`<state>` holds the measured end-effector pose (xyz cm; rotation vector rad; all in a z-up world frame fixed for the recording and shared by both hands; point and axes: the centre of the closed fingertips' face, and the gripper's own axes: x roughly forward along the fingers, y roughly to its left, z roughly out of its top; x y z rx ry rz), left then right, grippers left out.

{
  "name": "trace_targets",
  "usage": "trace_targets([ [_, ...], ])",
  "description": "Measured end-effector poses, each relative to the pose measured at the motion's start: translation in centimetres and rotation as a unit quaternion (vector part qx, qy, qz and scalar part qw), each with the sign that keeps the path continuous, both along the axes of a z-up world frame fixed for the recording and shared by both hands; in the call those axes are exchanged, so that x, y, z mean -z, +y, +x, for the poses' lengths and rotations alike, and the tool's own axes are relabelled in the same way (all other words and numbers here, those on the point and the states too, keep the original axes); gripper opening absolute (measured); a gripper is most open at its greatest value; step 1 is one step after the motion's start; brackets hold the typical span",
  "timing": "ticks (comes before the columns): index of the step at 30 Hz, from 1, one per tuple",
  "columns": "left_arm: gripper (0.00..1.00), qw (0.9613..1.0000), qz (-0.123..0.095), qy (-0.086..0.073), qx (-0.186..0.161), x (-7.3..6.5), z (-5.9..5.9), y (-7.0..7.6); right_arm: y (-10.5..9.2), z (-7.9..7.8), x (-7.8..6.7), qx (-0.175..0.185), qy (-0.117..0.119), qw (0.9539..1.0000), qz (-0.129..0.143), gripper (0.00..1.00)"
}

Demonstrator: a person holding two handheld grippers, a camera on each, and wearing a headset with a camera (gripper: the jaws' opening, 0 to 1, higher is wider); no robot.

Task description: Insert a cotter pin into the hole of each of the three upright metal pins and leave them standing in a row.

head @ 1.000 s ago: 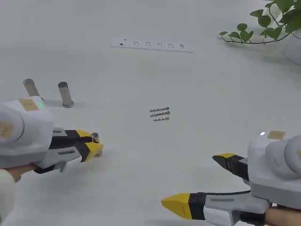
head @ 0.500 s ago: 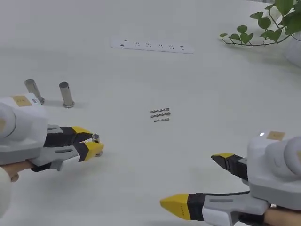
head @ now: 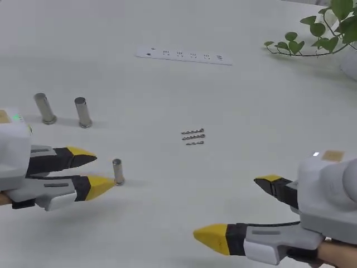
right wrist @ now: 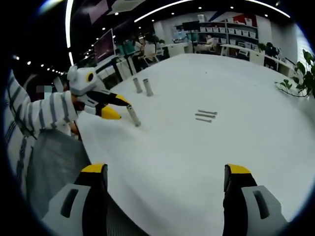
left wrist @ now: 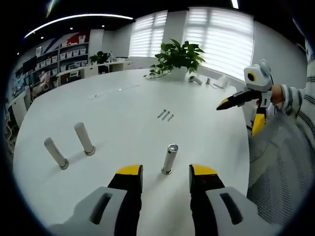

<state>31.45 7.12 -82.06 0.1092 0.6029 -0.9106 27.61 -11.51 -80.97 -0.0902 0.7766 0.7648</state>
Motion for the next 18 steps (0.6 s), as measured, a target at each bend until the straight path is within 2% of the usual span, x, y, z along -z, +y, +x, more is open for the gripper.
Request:
trace_targets([
  [7, 0.52, 0.9999, 0.005, 0.008, 0.004, 0.3, -1.1, 1.2, -0.2, 0.9, -0.6, 0.001, -0.011, 0.9999, 0.000, 1.00],
  [10, 0.60, 0.9998, -0.009, 0.018, 0.004, 0.1, -1.6, 1.1, 0.2, 1.5, -1.4, 0.004, -0.013, 0.9997, 0.022, 1.00],
  [11, 0.62, 0.9998, -0.014, 0.017, 0.006, -0.1, -1.8, 1.1, 0.3, 1.8, -1.8, 0.005, -0.018, 0.9994, 0.028, 1.00],
  [15, 0.70, 0.9997, -0.014, 0.018, 0.011, -0.3, -2.4, 0.9, 0.6, 2.6, -2.7, 0.001, -0.027, 0.9991, 0.034, 1.00],
  [17, 0.73, 0.9995, -0.025, 0.017, 0.006, -0.5, -2.4, 0.8, 0.8, 3.0, -3.3, -0.004, -0.034, 0.9988, 0.036, 1.00],
  [18, 0.76, 0.9994, -0.027, 0.023, 0.004, -0.5, -2.5, 0.8, 0.9, 3.3, -3.5, -0.008, -0.037, 0.9987, 0.035, 1.00],
])
